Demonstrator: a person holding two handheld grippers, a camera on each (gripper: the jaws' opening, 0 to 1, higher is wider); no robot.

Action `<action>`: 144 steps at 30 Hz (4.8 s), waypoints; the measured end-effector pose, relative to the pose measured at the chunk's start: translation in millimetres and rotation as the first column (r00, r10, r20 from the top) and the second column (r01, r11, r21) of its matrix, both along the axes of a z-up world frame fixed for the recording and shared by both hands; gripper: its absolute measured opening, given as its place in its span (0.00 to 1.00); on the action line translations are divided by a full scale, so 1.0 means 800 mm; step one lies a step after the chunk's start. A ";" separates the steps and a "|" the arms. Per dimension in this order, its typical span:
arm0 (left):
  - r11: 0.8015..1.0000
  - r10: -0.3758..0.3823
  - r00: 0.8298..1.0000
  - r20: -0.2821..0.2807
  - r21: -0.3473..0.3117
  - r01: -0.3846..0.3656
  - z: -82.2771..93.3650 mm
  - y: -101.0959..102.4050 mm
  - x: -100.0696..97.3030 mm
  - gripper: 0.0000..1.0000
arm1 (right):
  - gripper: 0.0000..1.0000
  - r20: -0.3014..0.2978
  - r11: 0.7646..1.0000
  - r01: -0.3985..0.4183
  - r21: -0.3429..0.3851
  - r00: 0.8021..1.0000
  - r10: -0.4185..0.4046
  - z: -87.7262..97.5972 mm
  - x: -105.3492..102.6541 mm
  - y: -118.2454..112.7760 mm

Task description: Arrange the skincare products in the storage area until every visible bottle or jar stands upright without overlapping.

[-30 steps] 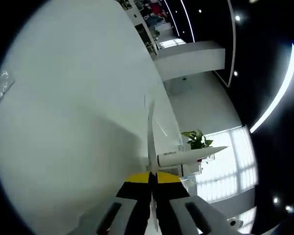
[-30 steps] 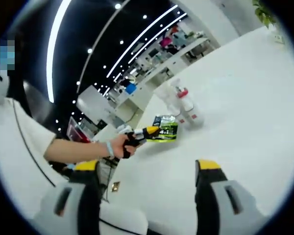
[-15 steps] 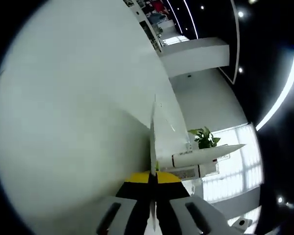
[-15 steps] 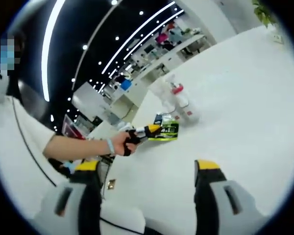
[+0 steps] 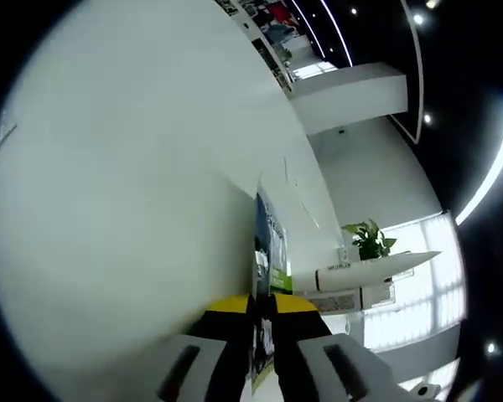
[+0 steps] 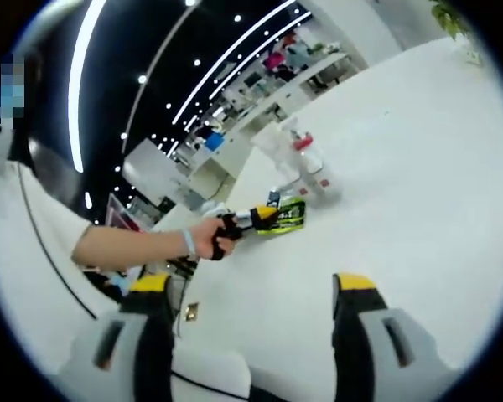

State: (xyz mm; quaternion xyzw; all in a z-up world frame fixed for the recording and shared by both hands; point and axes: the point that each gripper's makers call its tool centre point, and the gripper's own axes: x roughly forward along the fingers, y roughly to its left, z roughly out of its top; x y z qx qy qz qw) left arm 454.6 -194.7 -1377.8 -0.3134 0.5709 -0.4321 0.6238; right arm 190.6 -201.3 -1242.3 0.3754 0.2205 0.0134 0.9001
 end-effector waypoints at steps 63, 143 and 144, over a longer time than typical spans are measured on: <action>0.894 -0.344 0.722 0.601 0.445 0.056 0.061 0.262 -0.022 0.78 | 0.74 0.112 0.981 -0.196 -0.006 0.974 0.196 0.008 0.006 0.078; 0.862 -0.500 0.639 0.584 0.402 0.308 0.087 0.273 -0.171 0.00 | 0.71 0.183 0.912 -0.411 -0.001 0.896 0.404 0.027 0.069 0.145; 0.879 -0.475 0.638 0.606 0.350 0.323 0.106 0.253 -0.181 0.00 | 0.71 0.190 0.910 -0.415 -0.007 0.893 0.409 0.031 0.071 0.146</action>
